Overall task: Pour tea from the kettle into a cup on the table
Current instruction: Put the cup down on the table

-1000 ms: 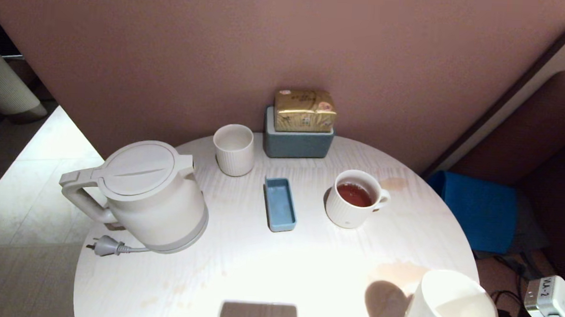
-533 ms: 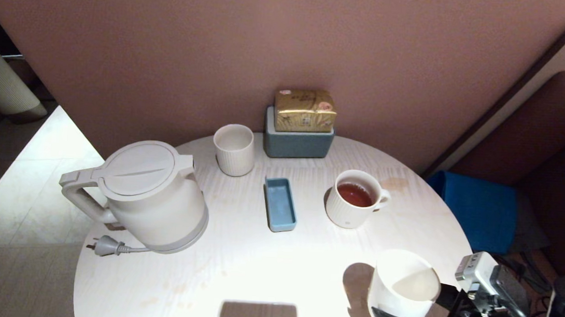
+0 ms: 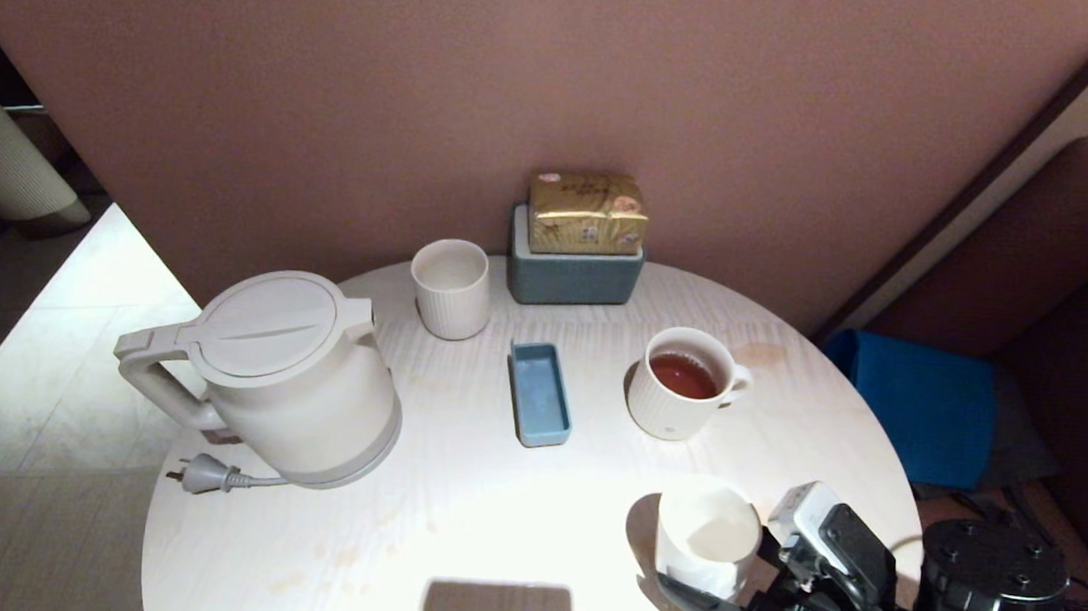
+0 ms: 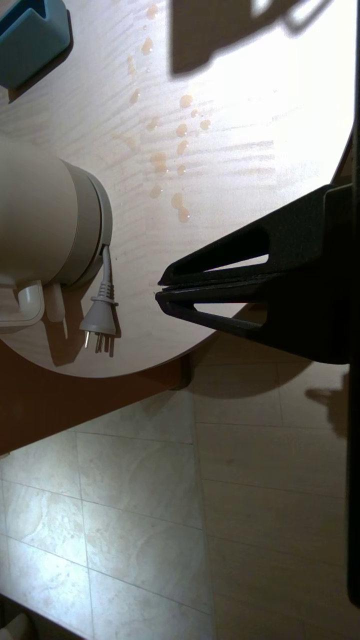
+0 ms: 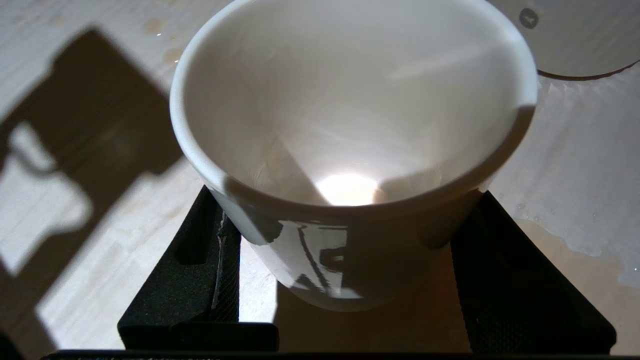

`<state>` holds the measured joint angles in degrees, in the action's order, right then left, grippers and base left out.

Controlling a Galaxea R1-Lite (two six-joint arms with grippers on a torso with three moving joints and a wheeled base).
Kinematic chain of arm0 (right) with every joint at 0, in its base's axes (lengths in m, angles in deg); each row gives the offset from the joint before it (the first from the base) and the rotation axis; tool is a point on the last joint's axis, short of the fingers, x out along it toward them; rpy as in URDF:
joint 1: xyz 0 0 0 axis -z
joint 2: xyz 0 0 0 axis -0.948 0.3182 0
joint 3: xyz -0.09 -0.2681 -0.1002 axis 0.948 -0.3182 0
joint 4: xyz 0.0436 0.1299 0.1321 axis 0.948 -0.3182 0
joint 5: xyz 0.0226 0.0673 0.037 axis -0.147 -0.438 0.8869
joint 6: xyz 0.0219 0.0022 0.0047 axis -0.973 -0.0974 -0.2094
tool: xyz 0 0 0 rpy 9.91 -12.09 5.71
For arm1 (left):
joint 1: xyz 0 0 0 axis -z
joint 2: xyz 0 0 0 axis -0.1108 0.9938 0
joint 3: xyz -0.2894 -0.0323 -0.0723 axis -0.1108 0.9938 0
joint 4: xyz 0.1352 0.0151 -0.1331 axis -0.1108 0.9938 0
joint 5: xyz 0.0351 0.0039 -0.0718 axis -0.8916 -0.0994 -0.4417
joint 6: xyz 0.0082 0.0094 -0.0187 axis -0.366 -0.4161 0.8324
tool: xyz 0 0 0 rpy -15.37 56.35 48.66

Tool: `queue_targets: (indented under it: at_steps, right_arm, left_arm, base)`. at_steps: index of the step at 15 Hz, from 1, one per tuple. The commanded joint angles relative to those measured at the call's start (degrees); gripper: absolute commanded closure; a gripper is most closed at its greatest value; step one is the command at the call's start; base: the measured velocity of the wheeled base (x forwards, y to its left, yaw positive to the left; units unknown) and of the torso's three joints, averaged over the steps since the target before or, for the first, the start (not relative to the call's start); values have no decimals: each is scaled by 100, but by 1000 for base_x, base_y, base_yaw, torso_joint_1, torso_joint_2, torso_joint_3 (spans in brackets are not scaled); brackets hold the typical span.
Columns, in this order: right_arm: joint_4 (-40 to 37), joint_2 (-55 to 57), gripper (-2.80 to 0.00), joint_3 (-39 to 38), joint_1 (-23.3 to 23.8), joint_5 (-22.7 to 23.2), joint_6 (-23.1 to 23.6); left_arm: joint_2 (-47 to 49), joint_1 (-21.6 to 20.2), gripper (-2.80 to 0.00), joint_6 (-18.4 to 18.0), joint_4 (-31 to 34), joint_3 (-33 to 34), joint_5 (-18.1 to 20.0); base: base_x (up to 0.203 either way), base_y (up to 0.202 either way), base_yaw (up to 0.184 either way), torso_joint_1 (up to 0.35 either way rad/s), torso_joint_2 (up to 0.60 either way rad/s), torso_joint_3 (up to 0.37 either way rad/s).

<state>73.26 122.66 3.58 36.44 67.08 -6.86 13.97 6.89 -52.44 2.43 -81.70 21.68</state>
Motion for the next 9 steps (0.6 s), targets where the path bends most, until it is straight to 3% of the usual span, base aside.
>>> queue_targets:
  at_steps: [1,9]
  right_arm:
    - [544,597,0,62,-7,-169,43]
    - [614,750,0,334,-323,-632,48]
  left_arm:
    - [-2,0,0,1,-5,0,-4]
    - [0,5,0,1,-5,0,-4]
  base:
    - [0,0,0,0,0,0]
    - [0,0,0,0,0,0]
